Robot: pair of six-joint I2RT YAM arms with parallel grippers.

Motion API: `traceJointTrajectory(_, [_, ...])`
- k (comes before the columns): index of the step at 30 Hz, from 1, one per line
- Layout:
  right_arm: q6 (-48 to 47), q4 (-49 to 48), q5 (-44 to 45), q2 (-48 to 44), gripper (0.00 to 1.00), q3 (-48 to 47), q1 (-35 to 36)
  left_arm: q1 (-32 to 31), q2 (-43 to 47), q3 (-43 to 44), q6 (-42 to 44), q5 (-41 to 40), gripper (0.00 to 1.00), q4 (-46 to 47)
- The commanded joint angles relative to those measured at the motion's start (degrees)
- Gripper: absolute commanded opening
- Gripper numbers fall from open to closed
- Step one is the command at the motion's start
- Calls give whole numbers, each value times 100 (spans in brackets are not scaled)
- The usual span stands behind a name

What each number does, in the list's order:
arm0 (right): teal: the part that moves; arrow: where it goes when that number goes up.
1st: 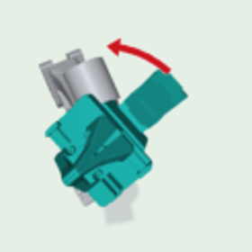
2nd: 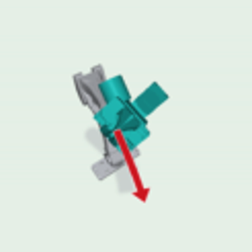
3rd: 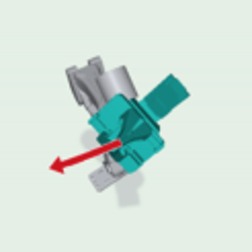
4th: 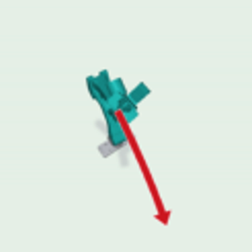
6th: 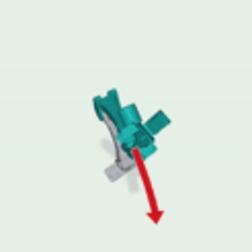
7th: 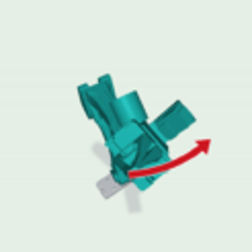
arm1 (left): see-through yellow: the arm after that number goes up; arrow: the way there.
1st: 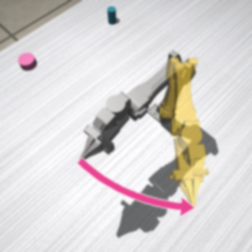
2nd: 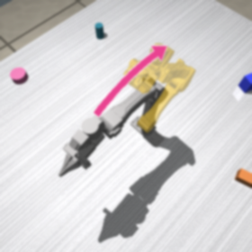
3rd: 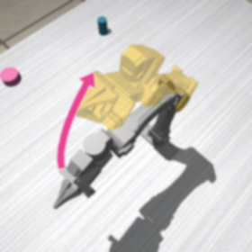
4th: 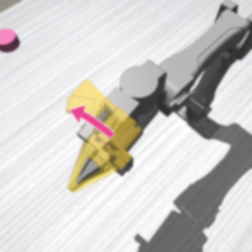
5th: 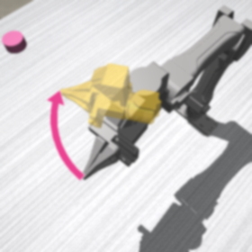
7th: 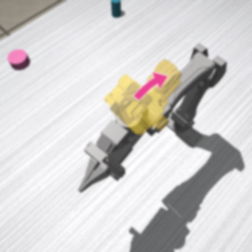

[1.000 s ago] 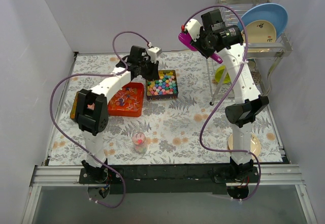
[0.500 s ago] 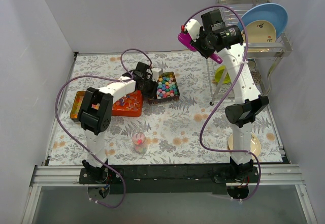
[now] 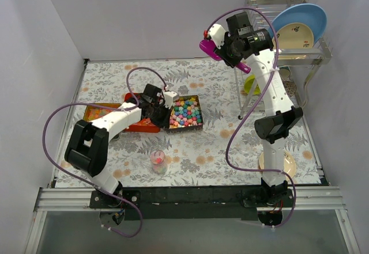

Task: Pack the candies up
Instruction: Move the storage box to the center of the board, then adjust the spatula.

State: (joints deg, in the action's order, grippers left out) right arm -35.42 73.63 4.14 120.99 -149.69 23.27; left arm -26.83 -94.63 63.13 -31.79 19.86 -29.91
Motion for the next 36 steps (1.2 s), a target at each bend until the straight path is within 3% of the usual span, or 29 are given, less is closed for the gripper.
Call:
traceJointTrajectory(1, [-35,-24,-142,-49,1,-166,-6,-15,568,-564,86,-236,0,-480])
traceJointTrajectory(6, [-35,3,-186,-93,1,-78,2,-15,902,-899,120,-517,0,-419])
traceJointTrajectory(10, [-70,20,-238,-163,1,-8,29,64,894,-304,173,-668,3,-305])
traceJointTrajectory(11, [-96,64,-343,-172,1,10,37,116,902,-110,156,-476,10,-261])
traceJointTrajectory(12, [-175,90,-379,-181,1,27,38,221,955,283,121,5,25,-209])
traceJointTrajectory(14, [-316,126,-736,-251,1,106,38,292,1069,558,-326,289,36,237])
traceJointTrajectory(15, [-473,126,-870,-295,1,280,38,423,1122,803,-476,761,50,388])
traceJointTrajectory(18, [-659,117,-1432,-471,1,545,29,573,1096,1121,-1047,1177,67,785])
traceJointTrajectory(19, [-825,126,-1564,-584,1,633,37,643,896,1357,-1196,1657,72,820])
traceJointTrajectory(21, [-1080,100,-1872,-725,1,948,55,958,658,1552,-1723,2274,73,803])
traceJointTrajectory(22, [-1325,-22,-1925,-996,1,1533,73,1108,543,1683,-1951,3060,74,829])
traceJointTrajectory(24, [-1581,-443,-1926,-1444,1,2466,187,1450,244,1633,-2821,3741,73,1187])
traceJointTrajectory(25, [-1678,-1046,-1900,-1943,1,3376,239,1531,217,1536,-3085,3962,73,1459])
traceJointTrajectory(28, [-2056,-1683,-1812,-2578,1,4182,529,1584,191,1289,-3631,4193,73,2111])
traceJointTrajectory(36, [-1784,-1395,-1513,-2281,1,3859,1092,1584,-3,1008,-4230,4395,68,2789])
